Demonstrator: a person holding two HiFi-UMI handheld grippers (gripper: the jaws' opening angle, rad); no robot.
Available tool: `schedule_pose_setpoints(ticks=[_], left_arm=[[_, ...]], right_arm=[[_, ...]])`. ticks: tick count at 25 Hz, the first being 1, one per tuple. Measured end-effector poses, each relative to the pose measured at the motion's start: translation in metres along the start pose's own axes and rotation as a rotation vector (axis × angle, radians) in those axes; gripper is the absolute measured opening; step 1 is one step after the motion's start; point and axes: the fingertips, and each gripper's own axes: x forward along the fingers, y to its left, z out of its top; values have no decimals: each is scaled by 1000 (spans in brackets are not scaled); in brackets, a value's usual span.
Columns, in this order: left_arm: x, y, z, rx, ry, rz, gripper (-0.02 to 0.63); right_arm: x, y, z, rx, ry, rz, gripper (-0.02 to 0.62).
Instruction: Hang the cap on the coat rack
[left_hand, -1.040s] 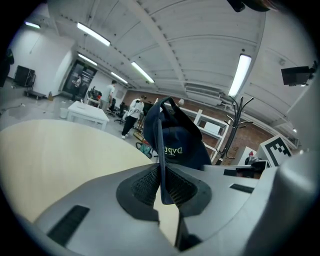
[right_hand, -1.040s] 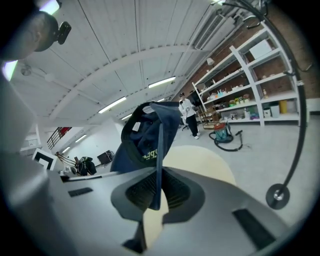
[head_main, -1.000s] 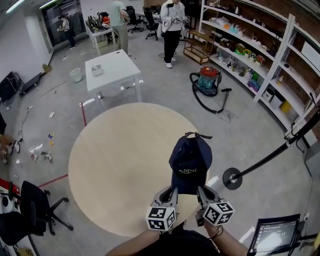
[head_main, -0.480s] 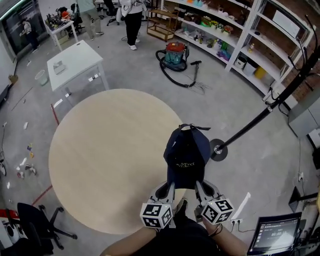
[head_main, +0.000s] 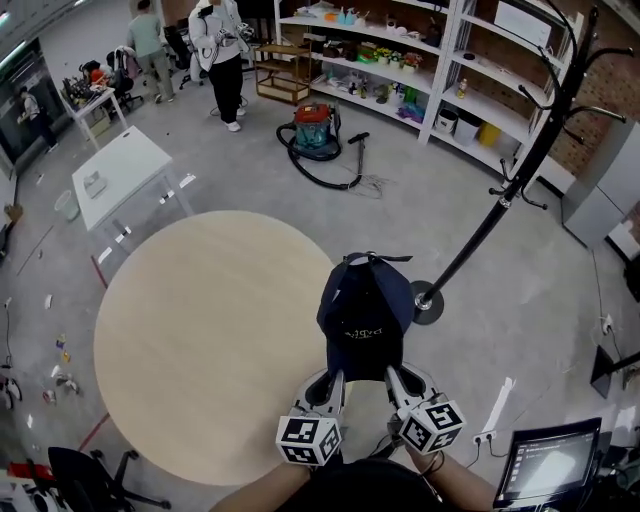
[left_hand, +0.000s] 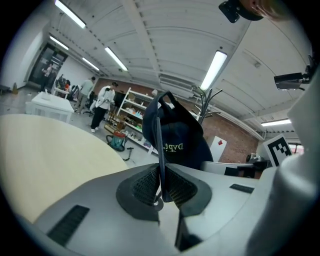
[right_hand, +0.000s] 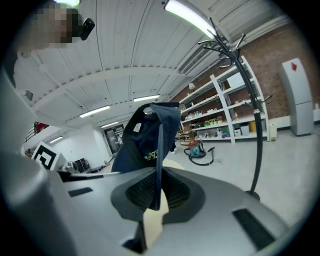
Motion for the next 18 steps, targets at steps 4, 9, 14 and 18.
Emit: schedule_pose_setpoints(ticks=[4,9,14,18], left_arm=[[-2,-7,5,6,9,-26,32],[35,-94,-10,52,23,-28,32],[62,-159,-20,130,19,-51,32],[77,-202,-29,184,16,-70,32]], right_arm=[[-8,1,6,4,-31,-21,21],[-64,-73,24,34,-62,-11,21],[-106,-127,36,58,-113,-21,23],[-137,-161,44,64,-149,-35,21]])
